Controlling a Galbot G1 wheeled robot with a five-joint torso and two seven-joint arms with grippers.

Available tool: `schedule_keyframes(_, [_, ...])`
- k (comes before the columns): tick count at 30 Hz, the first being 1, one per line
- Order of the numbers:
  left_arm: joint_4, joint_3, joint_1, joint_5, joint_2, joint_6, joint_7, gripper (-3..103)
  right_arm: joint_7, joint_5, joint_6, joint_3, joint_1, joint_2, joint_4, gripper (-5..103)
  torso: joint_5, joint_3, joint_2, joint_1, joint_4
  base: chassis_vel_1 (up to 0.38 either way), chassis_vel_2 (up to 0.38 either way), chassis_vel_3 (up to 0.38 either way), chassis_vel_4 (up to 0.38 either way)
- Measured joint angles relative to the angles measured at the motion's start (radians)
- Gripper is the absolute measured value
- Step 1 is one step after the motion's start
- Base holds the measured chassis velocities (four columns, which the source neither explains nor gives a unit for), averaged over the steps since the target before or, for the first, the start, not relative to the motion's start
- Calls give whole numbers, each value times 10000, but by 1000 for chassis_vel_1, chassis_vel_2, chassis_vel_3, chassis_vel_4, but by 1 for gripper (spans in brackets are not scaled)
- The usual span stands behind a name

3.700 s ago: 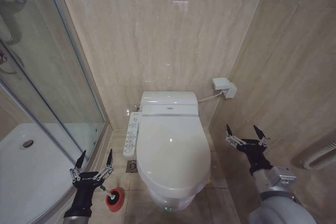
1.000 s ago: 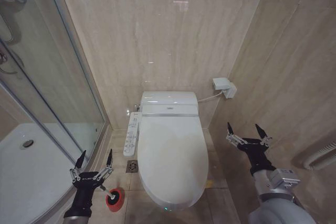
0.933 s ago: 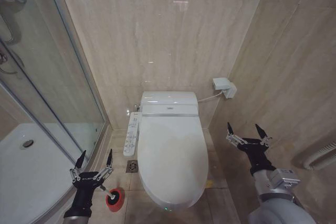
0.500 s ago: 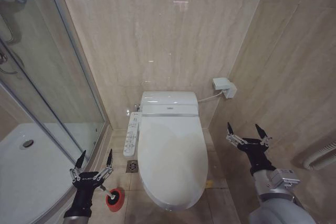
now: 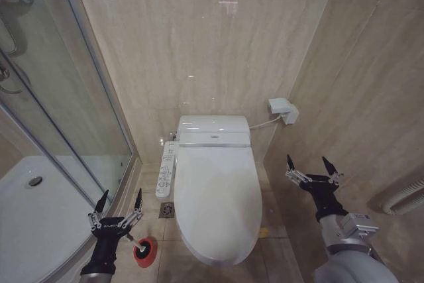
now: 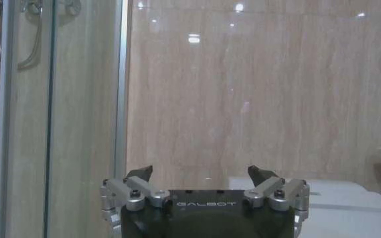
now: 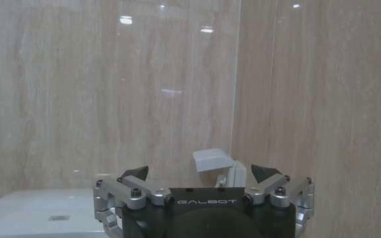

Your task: Open the toilet lid, clean the toilet bowl with a toilet brush, close the toilet lid, and flush.

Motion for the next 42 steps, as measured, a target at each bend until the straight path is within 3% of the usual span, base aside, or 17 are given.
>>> schedule_keyframes(42, [0,0,0,0,0,0,0,97,0,0,0,0,0,0,0,100,0,0,0,0,0,0,0,0,0])
